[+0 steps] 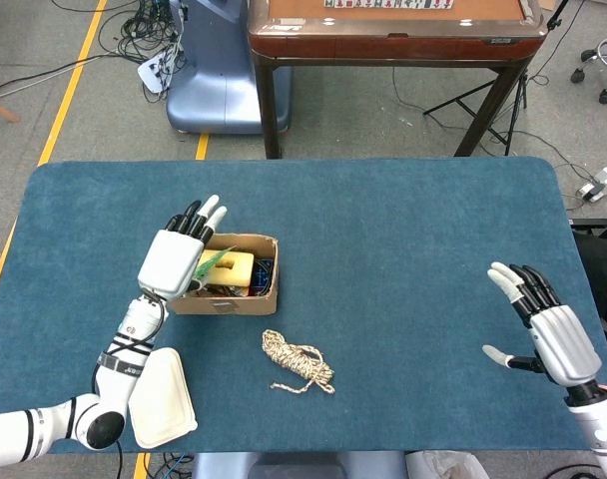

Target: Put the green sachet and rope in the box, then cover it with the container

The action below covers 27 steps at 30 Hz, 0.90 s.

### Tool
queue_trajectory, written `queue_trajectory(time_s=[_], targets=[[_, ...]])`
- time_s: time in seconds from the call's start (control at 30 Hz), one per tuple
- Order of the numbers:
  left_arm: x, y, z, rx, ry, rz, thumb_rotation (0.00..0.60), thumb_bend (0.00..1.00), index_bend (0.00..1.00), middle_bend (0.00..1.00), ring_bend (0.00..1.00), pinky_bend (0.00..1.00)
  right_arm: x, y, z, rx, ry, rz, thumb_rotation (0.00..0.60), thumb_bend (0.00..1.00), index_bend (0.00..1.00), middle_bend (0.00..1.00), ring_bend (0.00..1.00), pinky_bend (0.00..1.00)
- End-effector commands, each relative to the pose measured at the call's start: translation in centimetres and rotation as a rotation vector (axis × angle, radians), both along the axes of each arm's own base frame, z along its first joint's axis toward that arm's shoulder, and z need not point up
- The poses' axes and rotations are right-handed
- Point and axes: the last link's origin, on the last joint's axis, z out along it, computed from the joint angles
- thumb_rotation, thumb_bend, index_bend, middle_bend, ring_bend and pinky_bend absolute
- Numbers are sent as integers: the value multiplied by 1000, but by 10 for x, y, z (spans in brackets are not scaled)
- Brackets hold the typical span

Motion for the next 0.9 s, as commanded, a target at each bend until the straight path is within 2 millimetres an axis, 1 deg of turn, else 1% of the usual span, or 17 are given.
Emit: queue_trajectory(time_s=[0.03,0.13,0.27,0.6,0.77,0.9], targets=[[1,-1,-1,6,-10,-15,600,122,0,0,0,201,0,0,-1,2,1,0,600,0,31,44,0,39],[2,-7,-1,-34,-57,-12,600,122,0,0,0,201,0,0,-1,3,2,0,600,0,31,44,0,39],[0,-19,2,-161,-131,37,600,122,0,0,0,201,0,-1,-1,3,2,-1,600,0,31,44,0,39],[0,-41,11,-203,-91,18,600,121,0,0,0,201,0,-2,-2,8,4,-2,600,0,31,47,0,39],[-9,-54,15,-200,-51,25,600,121,0,0,0,201,0,-1,-1,7,2,-1,600,0,32,47,0,39],[-21,-72,19,-207,0,18,600,122,2,0,0,201,0,-1,0,3,1,-2,600,0,31,47,0,39]])
